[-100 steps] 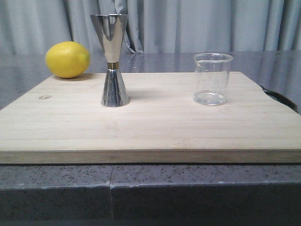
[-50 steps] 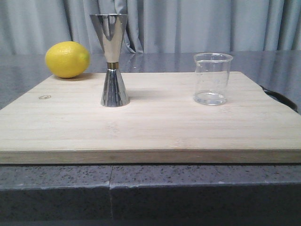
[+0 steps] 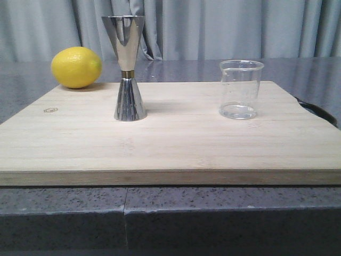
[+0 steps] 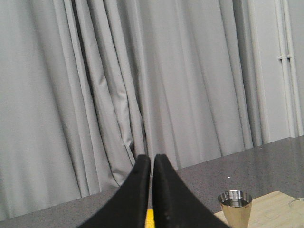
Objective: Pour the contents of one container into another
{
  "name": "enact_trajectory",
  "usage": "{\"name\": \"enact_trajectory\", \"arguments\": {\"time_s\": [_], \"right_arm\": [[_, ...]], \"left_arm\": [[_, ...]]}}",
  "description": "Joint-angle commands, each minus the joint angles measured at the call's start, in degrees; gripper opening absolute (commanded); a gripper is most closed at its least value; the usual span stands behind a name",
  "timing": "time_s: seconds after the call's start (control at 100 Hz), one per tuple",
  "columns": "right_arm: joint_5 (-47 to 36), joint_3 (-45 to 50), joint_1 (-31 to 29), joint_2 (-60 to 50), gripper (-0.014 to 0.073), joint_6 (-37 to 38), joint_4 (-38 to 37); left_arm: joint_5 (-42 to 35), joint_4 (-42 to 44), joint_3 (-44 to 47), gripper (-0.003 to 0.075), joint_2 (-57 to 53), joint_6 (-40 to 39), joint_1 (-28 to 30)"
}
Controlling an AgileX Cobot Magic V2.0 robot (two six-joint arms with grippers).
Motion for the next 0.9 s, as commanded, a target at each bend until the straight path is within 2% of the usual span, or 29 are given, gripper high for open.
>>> {"name": "enact_trajectory", "arguments": {"time_s": [0.0,0.32,0.45,0.68,0.79,0.84,0.88,0.89], "right_arm": [[-1.33,-1.15,-0.26,0.34,-0.0073,-0.12,-1.06],[-1.33,-1.15,-0.26,0.34,-0.0073,-0.12,-1.06],[-1.33,-1.15,-0.26,0.34,-0.0073,-0.12,-1.06],[-1.33,-1.15,-0.26,0.34,-0.0073,-0.12,-1.06],[-1.33,-1.15,-0.26,0.34,-0.0073,-0.12,-1.06],[-1.33,-1.15,-0.26,0.34,-0.0073,-0.12,-1.06],[-1.33,-1.15,-0.26,0.34,-0.0073,-0.12,-1.06],[-1.33,-1.15,-0.26,0.34,-0.0073,-0.12,-1.06]], "left_arm": [[0.99,-2.17,-1.31,-0.0019,0.68,-0.56,-0.48],[0.4,-2.7,-1.02,-0.0019,-0.24,-0.45,-0.48],[0.6,-11.51,0.63,-0.0019,-1.85,-0.45,-1.49],[4.51,-22.59,5.43,-0.0019,-4.15,0.31,-8.72],[4.51,-25.5,6.6,-0.0019,-4.15,7.65,-9.43],[4.51,-32.77,7.64,-0.0019,-4.15,15.3,-9.43],[4.51,-40.21,9.04,-0.0019,-4.15,25.11,-9.47],[4.51,-41.47,9.04,-0.0019,-4.15,25.11,-9.47]]}}
